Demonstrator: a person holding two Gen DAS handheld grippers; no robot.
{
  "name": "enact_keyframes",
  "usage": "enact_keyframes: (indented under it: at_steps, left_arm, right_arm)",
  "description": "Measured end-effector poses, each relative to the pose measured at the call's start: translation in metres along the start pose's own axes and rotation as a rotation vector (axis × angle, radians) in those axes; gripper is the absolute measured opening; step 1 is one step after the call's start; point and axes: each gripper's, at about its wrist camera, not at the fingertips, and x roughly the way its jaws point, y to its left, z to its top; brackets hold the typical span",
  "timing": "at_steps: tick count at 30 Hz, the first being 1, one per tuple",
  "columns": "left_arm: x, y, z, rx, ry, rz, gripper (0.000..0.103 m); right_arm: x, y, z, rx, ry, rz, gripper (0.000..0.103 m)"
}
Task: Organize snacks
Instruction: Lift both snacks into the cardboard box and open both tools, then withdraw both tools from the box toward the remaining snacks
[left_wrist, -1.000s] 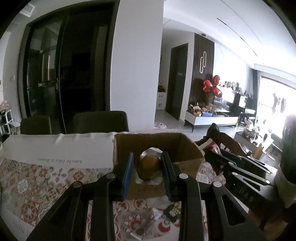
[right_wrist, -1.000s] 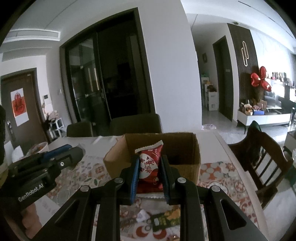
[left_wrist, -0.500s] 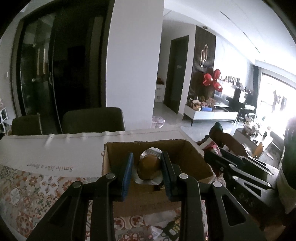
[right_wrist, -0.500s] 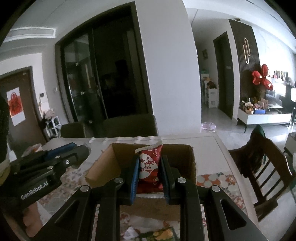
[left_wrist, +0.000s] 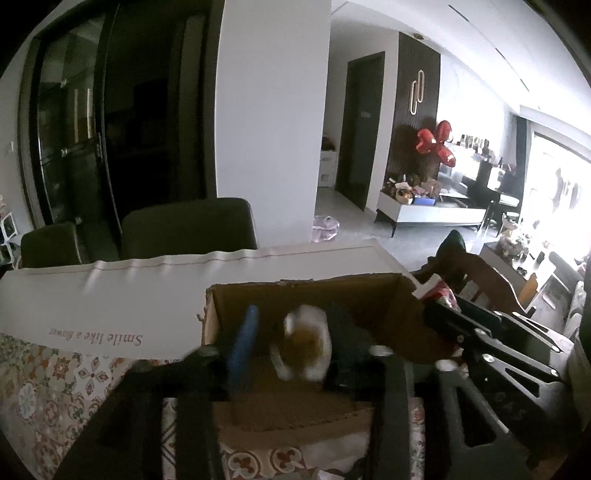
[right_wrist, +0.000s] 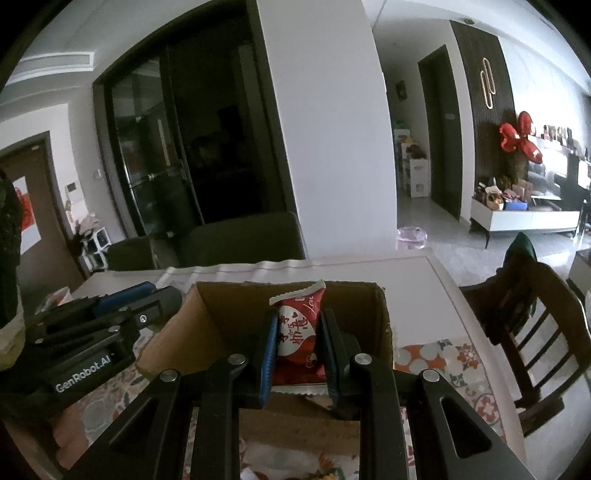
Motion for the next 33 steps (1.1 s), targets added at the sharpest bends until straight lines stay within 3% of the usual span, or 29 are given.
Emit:
enact_keyframes:
  at_steps: [1, 4, 11, 22, 33]
  left_arm:
    - [0.0, 0.001, -0.001, -0.004, -0.003, 0.006, 0.059]
    - [-0.003, 0.004, -0.002, 0.005, -0.013, 0.021, 0.062]
    - [-0.025, 0.004, -0.011, 0.033, -0.039, 0.026, 0.065]
    - [-0.083, 0.005, -0.024, 0.066, -0.1, -0.019, 0.068]
    - [-0.122, 0.01, -0.044, 0.099, -0.128, -0.048, 0.069]
  right_arm:
    - [0.001, 0.001, -0.002, 0.002, 0.004, -0.007, 0.025]
    - [0.001, 0.0, -0.004, 0.009, 0.018, -0.034, 0.062]
    - [-0.023, 0.004, -0.01, 0.008, -0.033, -0.108, 0.062]
    - [-0.071, 0.021, -0.019, 0.03, -0.099, -0.135, 0.068]
    - [-0.105, 0.038, -0.042, 0.076, -0.096, -0.143, 0.072]
